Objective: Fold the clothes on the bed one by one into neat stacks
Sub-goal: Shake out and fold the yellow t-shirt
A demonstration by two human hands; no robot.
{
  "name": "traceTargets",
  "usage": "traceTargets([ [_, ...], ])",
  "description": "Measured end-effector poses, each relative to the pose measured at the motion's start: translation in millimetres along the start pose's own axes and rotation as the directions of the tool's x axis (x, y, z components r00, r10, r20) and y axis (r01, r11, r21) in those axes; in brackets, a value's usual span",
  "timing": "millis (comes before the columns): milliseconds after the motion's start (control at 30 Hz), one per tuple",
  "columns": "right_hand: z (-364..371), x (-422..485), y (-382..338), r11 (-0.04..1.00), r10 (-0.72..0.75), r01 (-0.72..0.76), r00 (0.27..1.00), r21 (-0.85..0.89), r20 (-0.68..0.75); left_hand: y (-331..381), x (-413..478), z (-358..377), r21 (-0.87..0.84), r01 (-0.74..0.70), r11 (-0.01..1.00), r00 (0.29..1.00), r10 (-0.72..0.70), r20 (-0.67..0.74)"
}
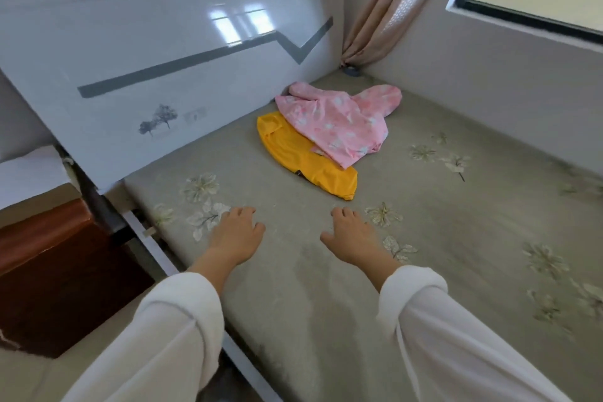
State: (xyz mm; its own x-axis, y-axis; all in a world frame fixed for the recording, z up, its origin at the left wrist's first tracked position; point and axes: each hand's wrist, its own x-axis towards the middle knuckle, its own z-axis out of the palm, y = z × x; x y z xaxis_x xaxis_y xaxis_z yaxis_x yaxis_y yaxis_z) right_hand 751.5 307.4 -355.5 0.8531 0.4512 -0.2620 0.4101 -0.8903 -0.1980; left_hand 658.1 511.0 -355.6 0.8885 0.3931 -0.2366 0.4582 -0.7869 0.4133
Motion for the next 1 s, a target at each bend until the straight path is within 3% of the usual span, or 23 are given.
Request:
traceTargets([
  [333, 46.4, 206.3, -36.0, 0.911, 0.381, -0.394, 0.917, 0.121, 0.114, -86.7, 271.0, 1.2, 0.106, -0.174, 0.979, 0.961, 0.145, 0.237],
  [567, 113.4, 301.4, -24.6, 0.891, 0.436, -0.446, 0.892, 0.082, 0.120, -120.1, 398.2, 87.7, 0.126, -0.254, 0.959, 0.912, 0.194, 0.361],
  [700, 153.4, 352.7, -8.2, 0.880, 0.464, -0.473, 0.878, 0.055, 0.120, -141.6, 443.7, 149.0, 0.129, -0.375, 0.918, 0.889, 0.317, 0.330],
  [900, 187.8, 430.7, 21.7, 0.908, 0.408, -0.414, 0.908, -0.060, -0.097, -151.5, 475.9, 200.9, 0.143, -0.437, 0.888, 0.895, 0.413, 0.171],
  [1000, 195.5, 461.0, 40.9, 0.897, 0.436, -0.441, 0.889, -0.010, -0.141, -152.3, 476.6, 207.0, 0.111, -0.436, 0.893, 0.899, 0.427, 0.097],
])
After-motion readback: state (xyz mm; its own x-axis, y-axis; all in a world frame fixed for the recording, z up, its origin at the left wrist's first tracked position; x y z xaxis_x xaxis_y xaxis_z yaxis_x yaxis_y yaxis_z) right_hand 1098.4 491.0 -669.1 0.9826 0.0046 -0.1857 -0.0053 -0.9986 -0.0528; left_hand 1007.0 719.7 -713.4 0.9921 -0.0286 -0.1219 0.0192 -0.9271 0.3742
